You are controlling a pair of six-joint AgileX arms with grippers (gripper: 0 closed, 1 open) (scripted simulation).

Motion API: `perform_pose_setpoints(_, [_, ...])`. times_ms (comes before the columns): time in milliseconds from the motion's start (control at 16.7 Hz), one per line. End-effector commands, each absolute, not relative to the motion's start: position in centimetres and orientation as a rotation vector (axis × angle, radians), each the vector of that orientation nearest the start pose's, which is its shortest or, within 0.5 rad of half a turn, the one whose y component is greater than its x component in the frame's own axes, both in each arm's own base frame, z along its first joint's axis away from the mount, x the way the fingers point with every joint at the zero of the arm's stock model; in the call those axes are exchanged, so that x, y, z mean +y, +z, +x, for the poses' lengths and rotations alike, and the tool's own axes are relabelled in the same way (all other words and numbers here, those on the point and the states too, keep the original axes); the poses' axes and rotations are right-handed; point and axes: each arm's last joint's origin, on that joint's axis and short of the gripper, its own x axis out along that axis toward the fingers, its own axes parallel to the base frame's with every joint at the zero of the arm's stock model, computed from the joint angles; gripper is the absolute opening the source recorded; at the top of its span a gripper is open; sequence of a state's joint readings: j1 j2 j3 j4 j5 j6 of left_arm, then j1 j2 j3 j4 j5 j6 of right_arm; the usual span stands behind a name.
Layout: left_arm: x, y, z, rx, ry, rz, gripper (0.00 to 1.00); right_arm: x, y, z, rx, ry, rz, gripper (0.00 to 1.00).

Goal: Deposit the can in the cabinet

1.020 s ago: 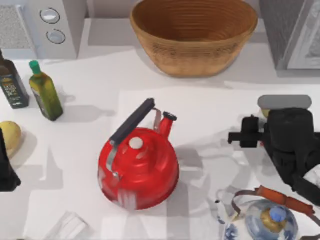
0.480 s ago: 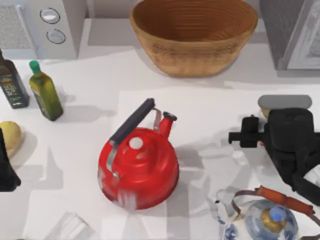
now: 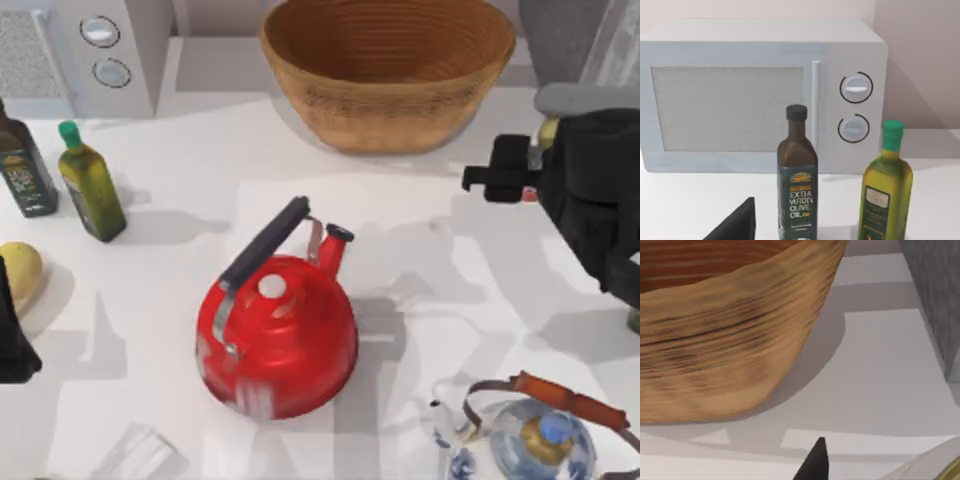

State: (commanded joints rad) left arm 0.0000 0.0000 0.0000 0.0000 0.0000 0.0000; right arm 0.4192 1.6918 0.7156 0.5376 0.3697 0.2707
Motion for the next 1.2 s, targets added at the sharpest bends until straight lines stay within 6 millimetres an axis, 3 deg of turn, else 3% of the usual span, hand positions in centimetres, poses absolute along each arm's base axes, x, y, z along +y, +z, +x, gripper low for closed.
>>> perform_pose_setpoints(180, [-0.1, 16.0, 10.6, 0.000, 0.000, 0.000, 1.00, 12.6, 19.6, 30.0, 0.408, 0.019, 0.088, 0.00])
perform_pose_setpoints(360, [-0.1, 16.0, 10.6, 0.000, 0.000, 0.000, 1.00, 12.7, 21.9, 28.4, 0.446, 0.018, 0.052, 0.00])
perform_pose_setpoints(540, [-0.1, 16.0, 10.6, 0.000, 0.000, 0.000, 1.00, 12.6, 22.0, 27.3, 0.487, -0.005, 0.011, 0.00])
perform_pose_setpoints(960, [-0.1, 16.0, 10.6, 0.000, 0.000, 0.000, 1.00, 12.3, 21.9, 27.2, 0.491, -0.012, 0.010, 0.00])
perform_pose_setpoints(1200, [-0.1, 16.0, 10.6, 0.000, 0.000, 0.000, 1.00, 10.0, 22.8, 25.2, 0.454, -0.007, 0.027, 0.00])
